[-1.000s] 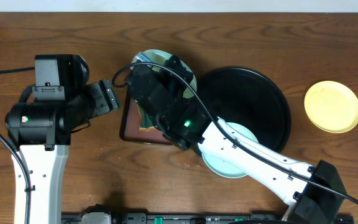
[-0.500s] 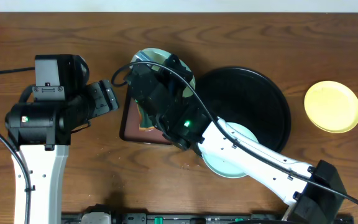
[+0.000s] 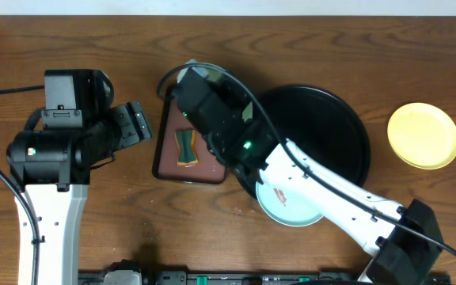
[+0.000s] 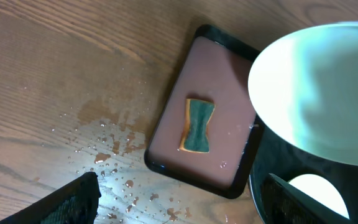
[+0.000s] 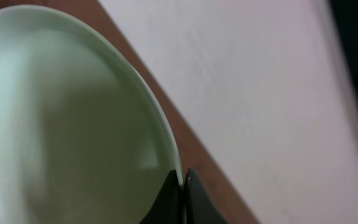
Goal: Clean dirty plates on tray and stack at the side
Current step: 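Reach the left gripper to the sponge on the small tray and grasp it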
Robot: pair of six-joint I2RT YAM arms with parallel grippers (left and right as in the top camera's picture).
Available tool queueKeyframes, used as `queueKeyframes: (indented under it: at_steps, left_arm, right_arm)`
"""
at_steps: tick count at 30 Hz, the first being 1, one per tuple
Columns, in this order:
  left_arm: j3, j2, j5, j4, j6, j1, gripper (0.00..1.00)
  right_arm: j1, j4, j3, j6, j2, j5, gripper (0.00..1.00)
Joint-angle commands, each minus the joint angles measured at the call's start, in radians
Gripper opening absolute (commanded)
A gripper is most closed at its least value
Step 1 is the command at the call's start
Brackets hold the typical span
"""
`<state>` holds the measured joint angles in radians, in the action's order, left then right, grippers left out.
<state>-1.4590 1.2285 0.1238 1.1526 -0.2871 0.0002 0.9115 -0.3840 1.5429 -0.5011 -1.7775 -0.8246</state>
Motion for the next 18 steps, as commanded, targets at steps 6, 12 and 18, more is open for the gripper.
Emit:
queueKeyframes:
  at_steps: [6, 12, 18]
  left_arm:
    - [-0.002, -0.006, 0.025, -0.029, -0.032, 0.006, 0.84]
    - [0.050, 0.047, 0.029, -0.043, -0.137, -0.022, 0.83]
    - [0.202, 0.202, 0.029, -0.195, -0.160, -0.141, 0.65]
  right_arm:
    - [-0.130, -0.064, 0.007, 0.380, -0.003, 0.180, 0.01]
    - [-0.171, -0.108, 0.006, 0.417, -0.003, 0.209, 0.01]
    - [-0.181, -0.118, 0.007, 0.445, -0.003, 0.209, 0.01]
